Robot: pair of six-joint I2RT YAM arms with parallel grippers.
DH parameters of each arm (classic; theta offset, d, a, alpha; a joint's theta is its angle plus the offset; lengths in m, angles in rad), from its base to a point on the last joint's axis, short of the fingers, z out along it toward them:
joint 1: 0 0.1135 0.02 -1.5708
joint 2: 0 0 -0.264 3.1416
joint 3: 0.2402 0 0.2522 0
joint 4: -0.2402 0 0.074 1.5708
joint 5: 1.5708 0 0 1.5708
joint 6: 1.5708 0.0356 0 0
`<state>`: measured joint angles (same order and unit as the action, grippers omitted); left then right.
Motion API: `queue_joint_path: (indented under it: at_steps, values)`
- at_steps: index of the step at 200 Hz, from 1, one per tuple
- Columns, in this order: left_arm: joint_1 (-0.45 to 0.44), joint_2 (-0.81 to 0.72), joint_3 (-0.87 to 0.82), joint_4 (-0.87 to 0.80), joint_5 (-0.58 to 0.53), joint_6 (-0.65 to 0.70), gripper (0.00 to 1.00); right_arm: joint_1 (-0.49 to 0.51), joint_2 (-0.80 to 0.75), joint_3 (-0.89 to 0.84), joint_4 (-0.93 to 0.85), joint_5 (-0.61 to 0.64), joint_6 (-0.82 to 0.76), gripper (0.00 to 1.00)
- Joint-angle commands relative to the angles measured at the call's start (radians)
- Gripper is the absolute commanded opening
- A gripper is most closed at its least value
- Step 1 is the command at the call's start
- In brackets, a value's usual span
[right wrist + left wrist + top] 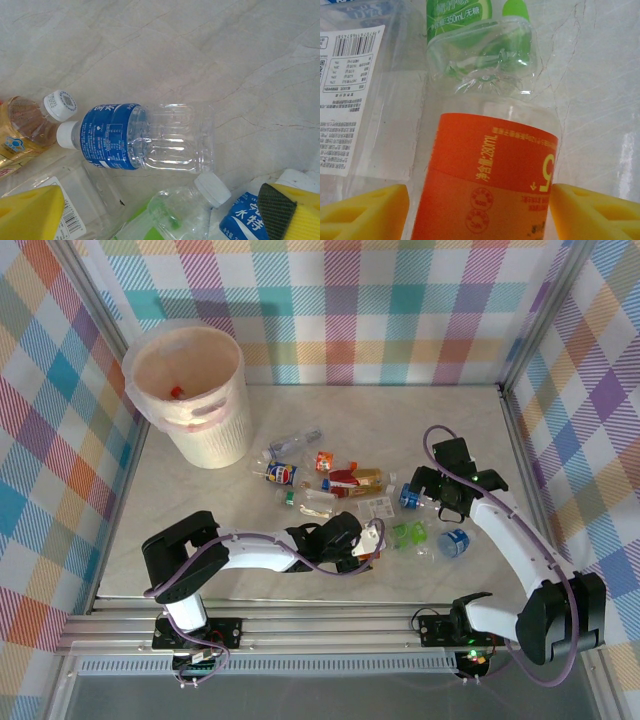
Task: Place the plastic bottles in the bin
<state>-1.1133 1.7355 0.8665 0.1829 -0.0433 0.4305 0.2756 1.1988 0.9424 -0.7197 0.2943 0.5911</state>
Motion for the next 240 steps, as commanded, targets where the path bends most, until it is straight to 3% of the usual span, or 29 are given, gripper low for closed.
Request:
queue_joint_path:
  at_steps: [1, 136, 147, 161, 240]
  values:
    - [-0.013, -0.01, 0.0, -0.032, 0.013, -0.014, 0.68, 0.002, 0.004, 0.012, -0.002, -0.004, 0.009, 1.0]
    - [-0.022, 0.075, 0.027, -0.085, -0.012, -0.022, 0.67, 0.001, 0.005, 0.001, 0.005, -0.011, 0.01, 1.0]
    - [-0.021, 0.072, 0.028, -0.087, -0.013, -0.021, 0.65, 0.002, 0.004, 0.001, 0.003, -0.009, 0.01, 1.0]
    - [-0.022, 0.064, 0.03, -0.091, -0.016, -0.022, 0.53, 0.001, 0.001, -0.001, 0.003, -0.007, 0.011, 1.0]
    - [-0.021, -0.109, 0.026, -0.129, -0.06, -0.055, 0.4, 0.001, -0.039, -0.01, 0.023, -0.022, 0.005, 1.0]
